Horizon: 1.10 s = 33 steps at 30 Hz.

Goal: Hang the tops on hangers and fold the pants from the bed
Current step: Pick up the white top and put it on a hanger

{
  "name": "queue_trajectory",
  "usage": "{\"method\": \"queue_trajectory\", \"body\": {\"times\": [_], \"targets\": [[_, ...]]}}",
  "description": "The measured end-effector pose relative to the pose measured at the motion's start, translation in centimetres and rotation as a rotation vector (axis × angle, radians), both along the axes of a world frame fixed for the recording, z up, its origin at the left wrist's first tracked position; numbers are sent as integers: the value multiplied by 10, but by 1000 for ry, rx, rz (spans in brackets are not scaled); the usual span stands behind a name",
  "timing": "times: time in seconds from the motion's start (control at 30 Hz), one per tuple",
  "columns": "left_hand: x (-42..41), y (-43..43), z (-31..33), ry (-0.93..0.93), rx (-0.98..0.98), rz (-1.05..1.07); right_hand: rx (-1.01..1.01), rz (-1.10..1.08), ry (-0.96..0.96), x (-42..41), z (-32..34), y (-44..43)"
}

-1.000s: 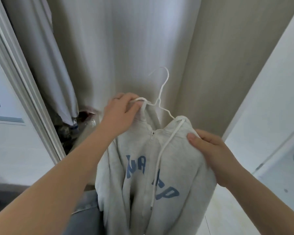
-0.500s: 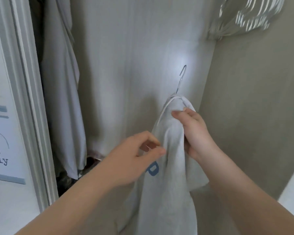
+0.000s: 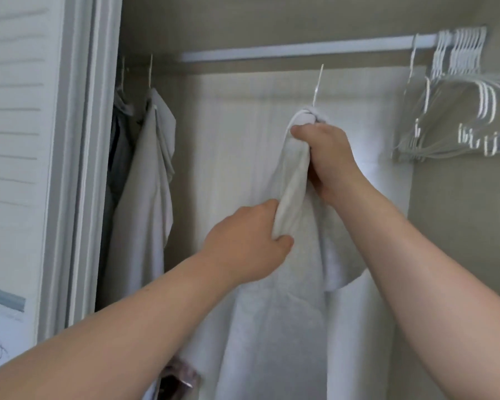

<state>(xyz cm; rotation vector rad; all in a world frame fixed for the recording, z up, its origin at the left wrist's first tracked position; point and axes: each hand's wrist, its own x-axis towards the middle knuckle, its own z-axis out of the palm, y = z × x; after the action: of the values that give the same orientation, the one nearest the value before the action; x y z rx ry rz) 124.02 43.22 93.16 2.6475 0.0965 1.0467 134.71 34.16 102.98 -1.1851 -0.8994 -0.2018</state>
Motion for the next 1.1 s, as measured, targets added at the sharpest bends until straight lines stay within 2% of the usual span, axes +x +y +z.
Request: {"method": "queue_trajectory", "body": {"times": [0.2, 0.43, 0.83, 0.9, 1.0, 1.1], "targets": [[21, 28, 56, -76, 212, 216, 4, -49, -96, 38, 83, 28], [32, 44, 98, -60, 311, 366, -67, -167, -153, 81, 143, 47], [33, 81, 76, 75, 365, 423, -240, -107, -126, 92, 115, 84], [30, 87, 72, 80, 358, 421, -336, -157, -178, 80, 113, 82], [25, 94, 70, 78, 363, 422, -542, -345, -345, 61, 110, 79], [21, 98, 70, 94, 368, 443, -630, -408, -413, 47, 104, 84]]}}
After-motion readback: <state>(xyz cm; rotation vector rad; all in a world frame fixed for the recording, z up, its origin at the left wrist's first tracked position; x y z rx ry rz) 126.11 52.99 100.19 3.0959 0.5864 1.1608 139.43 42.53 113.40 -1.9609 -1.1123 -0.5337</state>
